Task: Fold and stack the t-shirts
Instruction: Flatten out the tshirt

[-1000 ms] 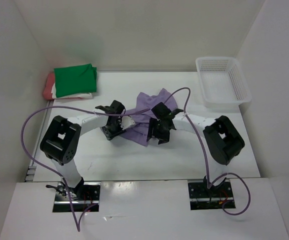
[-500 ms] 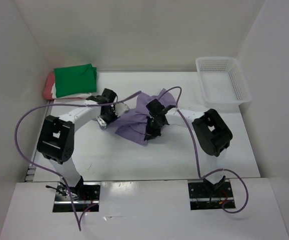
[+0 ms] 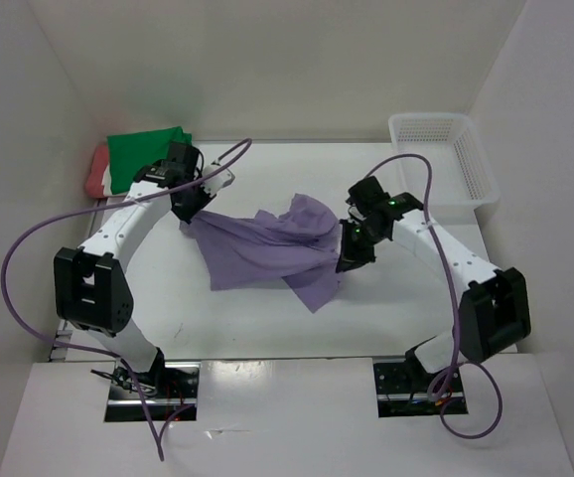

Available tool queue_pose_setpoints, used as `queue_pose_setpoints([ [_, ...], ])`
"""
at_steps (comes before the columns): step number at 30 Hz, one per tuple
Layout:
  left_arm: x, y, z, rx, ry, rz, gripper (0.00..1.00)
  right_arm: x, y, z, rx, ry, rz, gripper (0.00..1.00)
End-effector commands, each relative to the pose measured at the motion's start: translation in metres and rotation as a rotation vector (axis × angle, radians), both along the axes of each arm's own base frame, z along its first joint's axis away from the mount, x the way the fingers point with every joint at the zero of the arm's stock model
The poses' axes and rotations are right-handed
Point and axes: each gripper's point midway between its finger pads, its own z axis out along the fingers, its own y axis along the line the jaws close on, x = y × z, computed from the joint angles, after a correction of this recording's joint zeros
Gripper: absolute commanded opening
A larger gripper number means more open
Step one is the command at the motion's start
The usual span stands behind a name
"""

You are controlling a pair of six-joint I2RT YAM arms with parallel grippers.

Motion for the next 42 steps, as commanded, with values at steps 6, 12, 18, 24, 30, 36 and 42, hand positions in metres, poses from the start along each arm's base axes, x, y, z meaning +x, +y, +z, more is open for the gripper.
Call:
queue_pose_setpoints([
  [6,0.003,0.019,-0.006,0.073,0.03,0.0,0.07,0.005,-0.087,0.055,-0.024,-0.071,-0.171,0.0],
  [12,-0.01,0.005,-0.03,0.084,0.098,-0.04,0.74,0.004,-0.048,0.049,0.102,-0.034,-0.091,0.0],
  [18,-0.035,-0.057,0.015,-0.052,0.009,-0.238,0.84,0.024,-0.056,0.042,0.048,-0.056,-0.16,0.0],
  [24,-0.128,-0.104,-0.055,0.003,0.321,-0.56,0.59,0.053,-0.065,0.046,0.076,-0.08,-0.211,0.0],
  [30,-0.136,-0.077,-0.101,0.183,0.307,-0.514,0.71,0.059,-0.058,0.049,0.119,-0.102,-0.195,0.0],
  [36,-0.118,-0.078,-0.119,0.216,0.263,-0.461,0.78,0.052,-0.059,0.039,0.112,-0.072,-0.196,0.0],
  [42,-0.113,-0.092,-0.135,0.162,0.274,-0.441,0.78,0.049,-0.063,0.031,0.088,-0.059,-0.196,0.0],
])
